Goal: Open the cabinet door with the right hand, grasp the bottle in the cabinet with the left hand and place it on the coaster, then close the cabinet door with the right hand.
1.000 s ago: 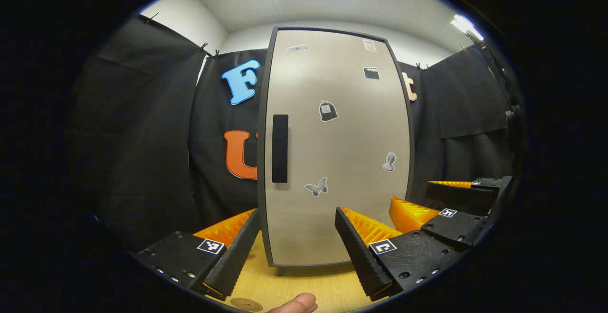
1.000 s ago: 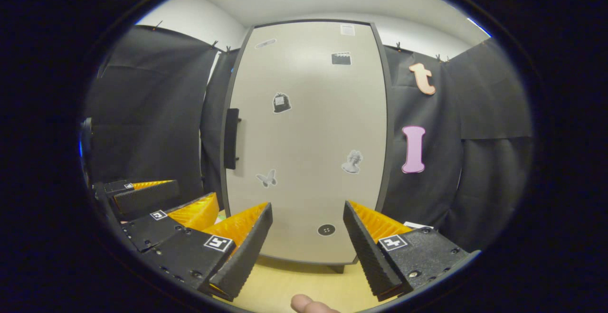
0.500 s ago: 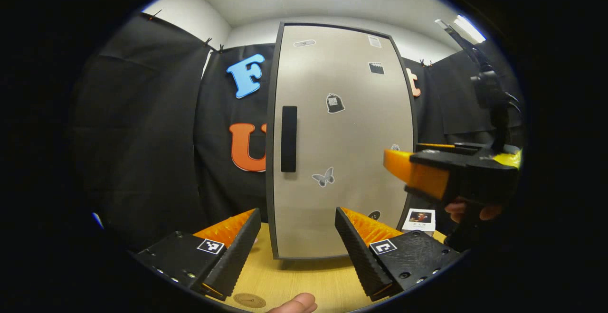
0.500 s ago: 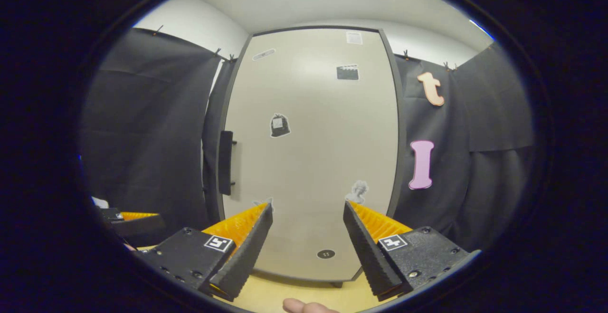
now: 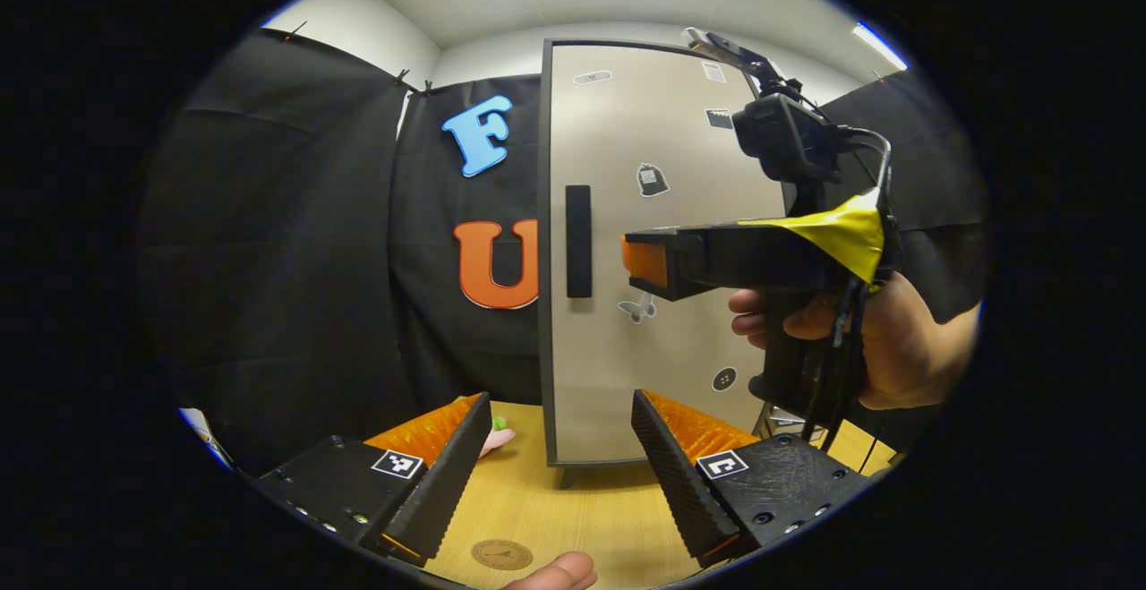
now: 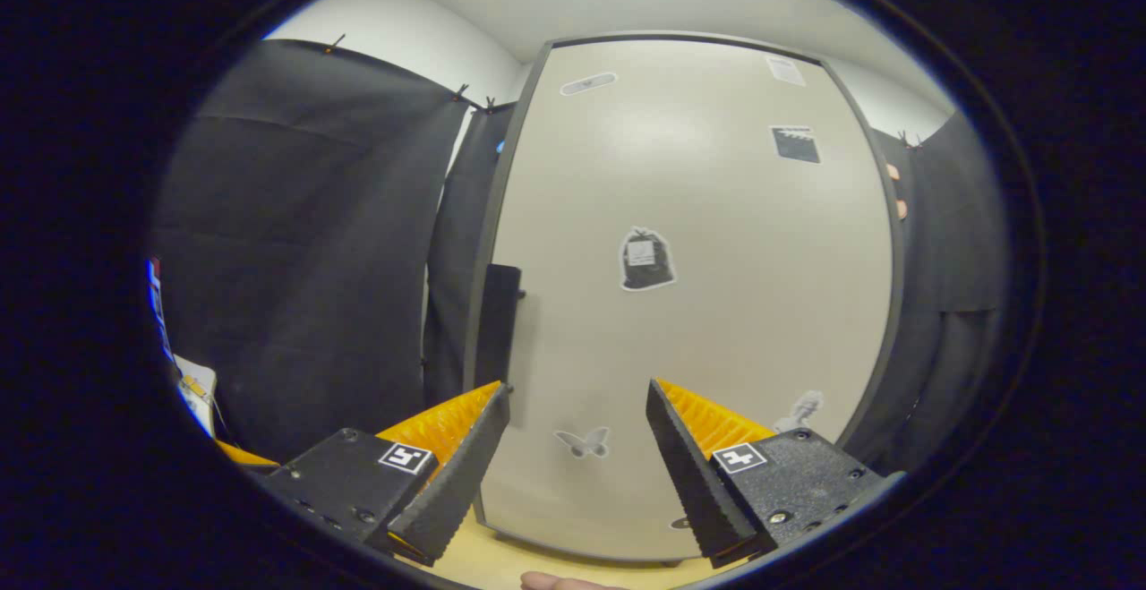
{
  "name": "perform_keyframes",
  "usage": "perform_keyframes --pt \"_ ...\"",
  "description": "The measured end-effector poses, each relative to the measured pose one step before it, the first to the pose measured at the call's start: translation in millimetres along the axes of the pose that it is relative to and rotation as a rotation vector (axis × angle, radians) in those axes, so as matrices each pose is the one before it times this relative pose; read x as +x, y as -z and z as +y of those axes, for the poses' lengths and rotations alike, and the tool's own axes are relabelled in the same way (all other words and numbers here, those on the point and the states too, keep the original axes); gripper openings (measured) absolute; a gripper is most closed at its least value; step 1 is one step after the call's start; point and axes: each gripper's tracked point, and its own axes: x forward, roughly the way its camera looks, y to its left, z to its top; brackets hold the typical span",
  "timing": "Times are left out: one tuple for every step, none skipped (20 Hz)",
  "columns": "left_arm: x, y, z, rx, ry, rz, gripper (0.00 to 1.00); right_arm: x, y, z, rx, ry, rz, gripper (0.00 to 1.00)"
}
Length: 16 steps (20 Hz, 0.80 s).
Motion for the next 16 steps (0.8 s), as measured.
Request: perform_keyframes --pt "-2.73 4.16 8.13 -0.00843 -0.01660 0.01247 0.95 9.13 -5.68 7.75 -0.00923 -0.00926 -0.00708 0.99" --pt "-3.38 5.12 6.23 -0.00920 -0.01124 0.01404 0.95 9.55 -5.64 7.56 -0.00792 -0.00821 -0.01296 0.99" --pt "-4.72 1.02 5.81 -0.00508 -0.01867 0.00563 0.95 9.55 -4.88 7.22 -0.00889 -0.00896 -0.01209 0.99" --pt "-3.15 1.76 10.14 -0.00169 -0.02521 0.00443 0.95 9.16 -1.80 7.79 -0.00874 -0.01459 0.00288 0.99" --pt "-2.85 1.72 11.53 -0.00533 -0.02261 0.00590 0.95 8.85 1.55 2.01 -0.00552 0.00468 0.01637 0.97" --pt "-2.84 2.38 9.44 -0.00754 -0.02140 0.00873 0.95 8.13 2.52 0.22 0.00848 0.00289 0.02035 0.96" --pt "-1.76 4.11 7.60 -0.00841 -0.01772 0.00862 0.95 8.22 3.19 0.21 0.01470 -0.00239 0.02190 0.90" --pt "-3.31 2.20 6.50 -0.01126 -0.01311 0.00018 0.95 3.25 -4.60 4.92 0.02035 -0.02274 -0.01151 0.85" --pt "-2.16 -1.13 5.39 -0.01304 -0.00944 -0.00609 0.95 4.14 -1.27 3.54 0.00196 -0.01905 0.00017 0.63" --pt "-0.49 0.18 5.06 -0.01192 -0.00779 -0.00194 0.95 2.59 3.31 1.44 -0.00603 -0.00323 0.00606 0.55" --pt "-1.26 0.27 3.35 -0.00988 -0.00714 0.00742 0.95 -1.64 -0.46 0.39 0.01275 0.00645 -0.00182 0.41" --pt "-0.72 2.31 4.18 -0.01201 -0.00483 0.01063 0.95 1.07 0.16 -0.21 0.01595 0.00464 -0.01154 0.38" --pt "1.67 -2.42 5.10 -0.01507 0.00036 -0.00235 0.95 -1.24 0.31 0.96 0.02141 0.00077 -0.00376 0.39" --pt "3.09 -1.95 1.81 -0.01211 0.00620 -0.00247 0.95 3.45 3.30 -0.60 0.01191 -0.00210 0.01070 0.38" --pt "1.33 1.95 -0.02 -0.00094 0.00875 0.00205 0.95 1.69 2.89 -1.74 -0.00420 0.00482 0.02260 0.37" --pt "-1.84 -0.03 -2.03 0.01091 0.01231 0.00078 0.95 -3.60 1.59 0.21 -0.00940 -0.00473 0.00845 0.36"
